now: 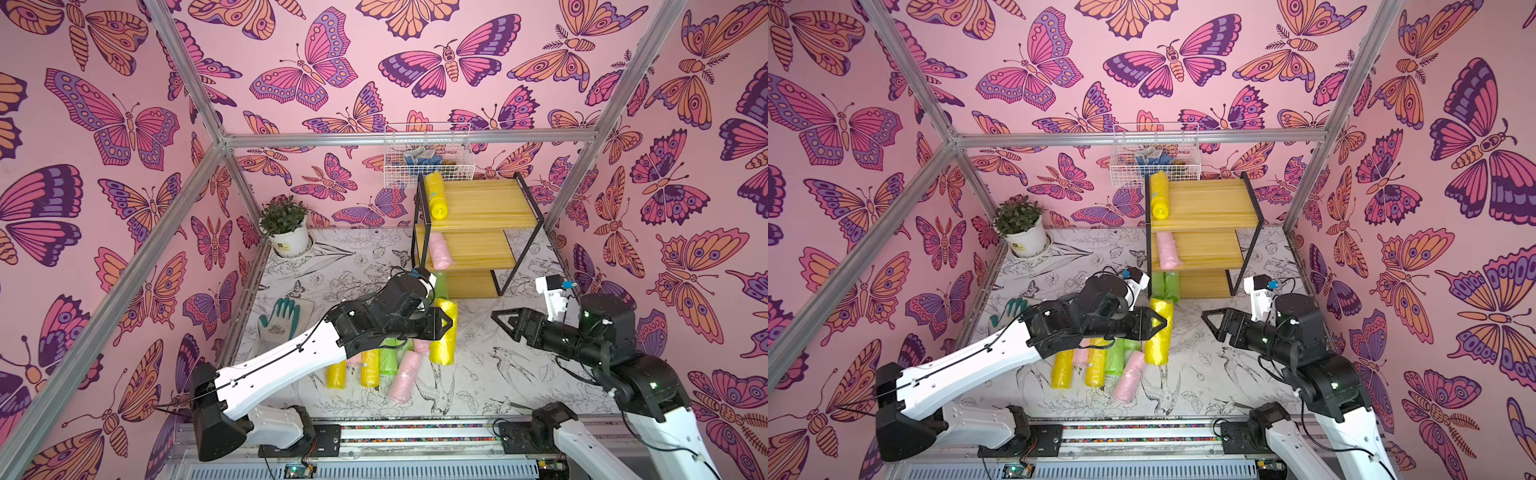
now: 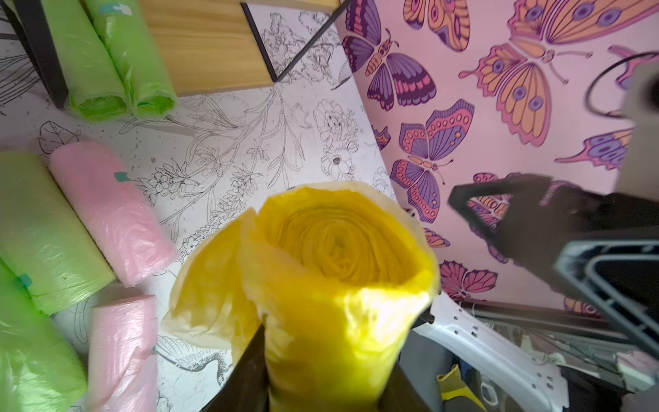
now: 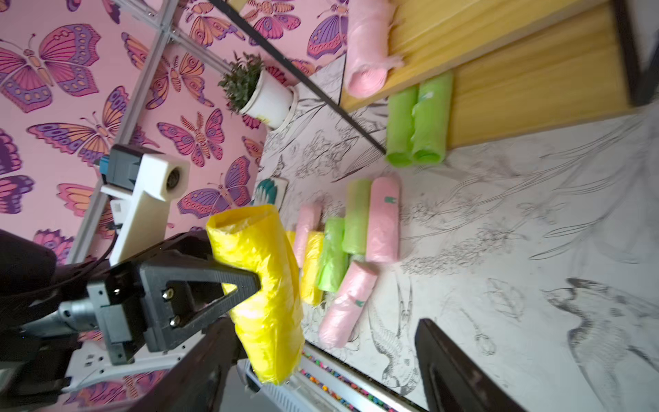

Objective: Sort the rolls of trash bags by color and place them on the shelf
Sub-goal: Pick up the roll of trash bags from the center of the board.

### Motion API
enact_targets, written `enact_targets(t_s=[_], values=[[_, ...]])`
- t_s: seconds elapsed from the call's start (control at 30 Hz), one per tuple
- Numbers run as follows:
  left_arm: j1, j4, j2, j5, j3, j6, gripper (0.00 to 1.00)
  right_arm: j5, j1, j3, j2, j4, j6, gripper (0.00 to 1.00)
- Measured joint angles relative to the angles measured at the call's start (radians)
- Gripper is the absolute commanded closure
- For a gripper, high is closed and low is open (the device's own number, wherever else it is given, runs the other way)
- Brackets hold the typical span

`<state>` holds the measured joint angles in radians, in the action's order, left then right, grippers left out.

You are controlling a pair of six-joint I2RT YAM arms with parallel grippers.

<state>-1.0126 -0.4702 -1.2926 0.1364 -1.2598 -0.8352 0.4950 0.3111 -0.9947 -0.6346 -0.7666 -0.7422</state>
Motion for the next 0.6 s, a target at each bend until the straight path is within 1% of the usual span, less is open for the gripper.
enact_targets(t_s=[0.1, 0.17, 0.27, 0.43, 0.6], values=[[0.012, 0.075, 0.054, -0.007, 0.042, -0.056, 1.0, 0.093, 0.0, 0.062, 0.016, 0.085, -0.076, 0.01], [0.016, 0.132, 0.08, -0.012, 0.06, -0.095, 1.0, 0.139, 0.003, 0.066, 0.021, 0.126, -0.109, 0.01], [0.019, 0.222, 0.111, -0.018, 0.103, -0.164, 1.0, 0.186, 0.015, 0.066, 0.028, 0.178, -0.135, 0.04], [0.026, 0.34, 0.121, -0.017, 0.174, -0.283, 1.0, 0.223, 0.063, 0.078, 0.026, 0.27, -0.182, 0.08], [0.027, 0.396, 0.113, -0.013, 0.179, -0.352, 1.0, 0.212, 0.179, 0.084, -0.012, 0.303, -0.192, 0.09]])
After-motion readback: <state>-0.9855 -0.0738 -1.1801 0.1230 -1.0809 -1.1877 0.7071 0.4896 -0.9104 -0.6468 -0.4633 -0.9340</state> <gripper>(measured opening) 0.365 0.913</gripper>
